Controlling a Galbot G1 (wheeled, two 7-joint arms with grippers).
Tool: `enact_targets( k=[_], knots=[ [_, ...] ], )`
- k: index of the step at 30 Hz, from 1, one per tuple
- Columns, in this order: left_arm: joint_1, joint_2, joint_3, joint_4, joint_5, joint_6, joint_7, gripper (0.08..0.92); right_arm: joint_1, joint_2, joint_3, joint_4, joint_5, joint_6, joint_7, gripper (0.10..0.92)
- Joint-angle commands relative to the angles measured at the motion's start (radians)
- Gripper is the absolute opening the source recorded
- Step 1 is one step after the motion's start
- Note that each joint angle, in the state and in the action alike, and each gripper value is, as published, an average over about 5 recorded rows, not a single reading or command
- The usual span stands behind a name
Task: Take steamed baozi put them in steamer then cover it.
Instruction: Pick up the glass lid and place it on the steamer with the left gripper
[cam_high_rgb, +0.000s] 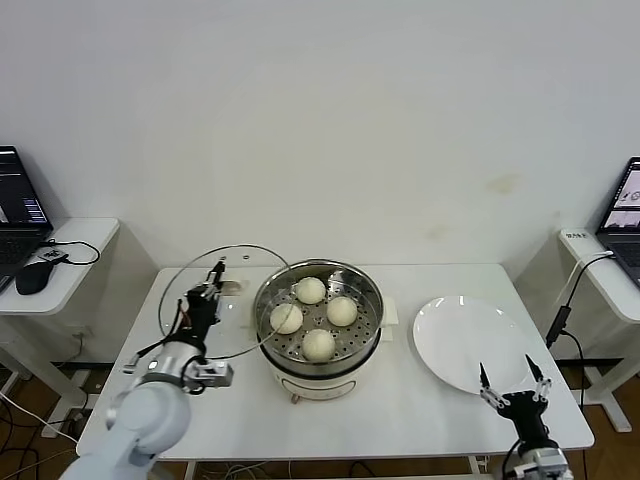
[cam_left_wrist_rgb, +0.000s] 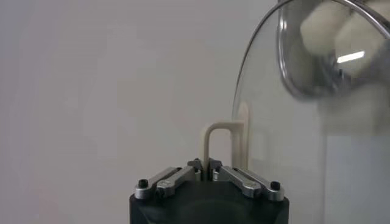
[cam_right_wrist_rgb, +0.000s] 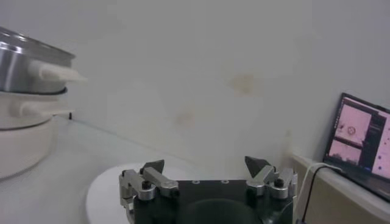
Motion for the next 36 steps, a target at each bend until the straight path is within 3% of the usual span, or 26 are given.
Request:
enact_targets(
  k=[1, 8, 14, 36],
  knots=[
    [-0.077, -0.146, 0.135, 0.003, 0.231, 0.119, 0.155, 0.132, 0.042, 0.079, -0.033, -0.041, -0.19, -0.008, 0.048, 0.823],
    [-0.092, -0.335, 0.153, 0.065, 0.37, 0.108, 0.193, 0.132, 0.047, 0.093, -0.04, -0.053, -0.231, -0.014, 0.061, 0.823],
    [-0.126, -0.424, 0.189, 0.104, 0.438, 0.104, 0.207, 0.132, 0.041, 0.096, -0.038, -0.058, -0.233, -0.011, 0.064, 0.823],
    [-0.14, -0.529, 0.236, 0.222, 0.58, 0.081, 0.216, 0.132, 0.031, 0.111, -0.04, -0.085, -0.258, 0.011, 0.072, 0.823]
  ],
)
